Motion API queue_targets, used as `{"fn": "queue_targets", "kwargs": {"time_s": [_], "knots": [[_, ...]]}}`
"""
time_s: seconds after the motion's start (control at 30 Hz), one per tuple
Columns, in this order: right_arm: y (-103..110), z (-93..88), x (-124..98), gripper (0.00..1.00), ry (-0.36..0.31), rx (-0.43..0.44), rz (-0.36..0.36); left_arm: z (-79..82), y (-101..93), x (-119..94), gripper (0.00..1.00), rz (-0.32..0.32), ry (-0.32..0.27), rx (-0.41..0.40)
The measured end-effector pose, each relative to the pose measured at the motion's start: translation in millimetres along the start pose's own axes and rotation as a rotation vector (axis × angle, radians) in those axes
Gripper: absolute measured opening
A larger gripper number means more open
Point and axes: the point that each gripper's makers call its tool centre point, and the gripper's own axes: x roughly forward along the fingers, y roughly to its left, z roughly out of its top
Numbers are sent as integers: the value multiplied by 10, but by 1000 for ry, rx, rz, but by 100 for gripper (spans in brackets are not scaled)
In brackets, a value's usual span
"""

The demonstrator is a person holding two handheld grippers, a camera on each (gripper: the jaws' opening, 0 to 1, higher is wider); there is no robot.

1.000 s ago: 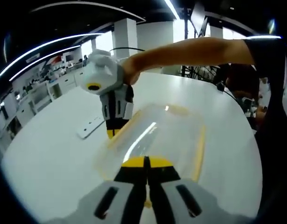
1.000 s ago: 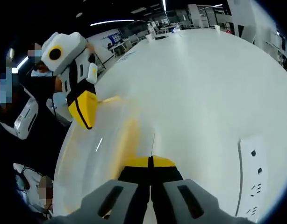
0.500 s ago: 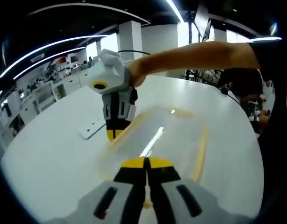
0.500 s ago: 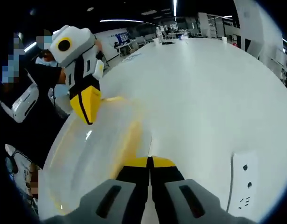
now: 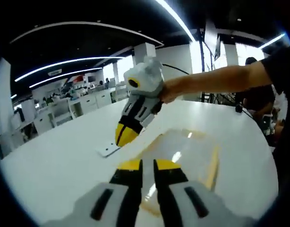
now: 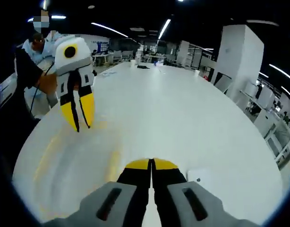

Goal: Snap each plastic latch of the storage box into its locked position after aligning the lid with the box until every specified latch is closed and the lid sits flush.

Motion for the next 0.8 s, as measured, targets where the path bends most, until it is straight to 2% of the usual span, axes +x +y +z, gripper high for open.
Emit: {"fn": "queue_targets", "kwargs": {"time_s": [0.07,0.1,0.2,0.33,0.43,0.53,0.67,0.8], "knots": [[-26,66,-170,3,-50,62,-93,16,64,-75,11,28,-26,-10],[-16,128,-262,5,-97,74,-127,18,88,-118,12,39,-39,-21],[-5,169,-577,7,-164,101,-252,25,159,-271,15,92,-87,-40],[42,87,-1001,9,-222,148,-401,79,227,-467,18,155,-176,-77],[78,1,-1389,15,-283,199,-533,51,210,-605,21,178,-182,-76],[221,-60,-1623,18,-317,214,-580,81,155,-756,25,204,-216,-63],[421,-157,-2016,24,-368,243,-720,124,118,-909,28,243,-250,-43],[664,-227,-2302,28,-401,256,-824,156,93,-1068,34,289,-294,-36]]}}
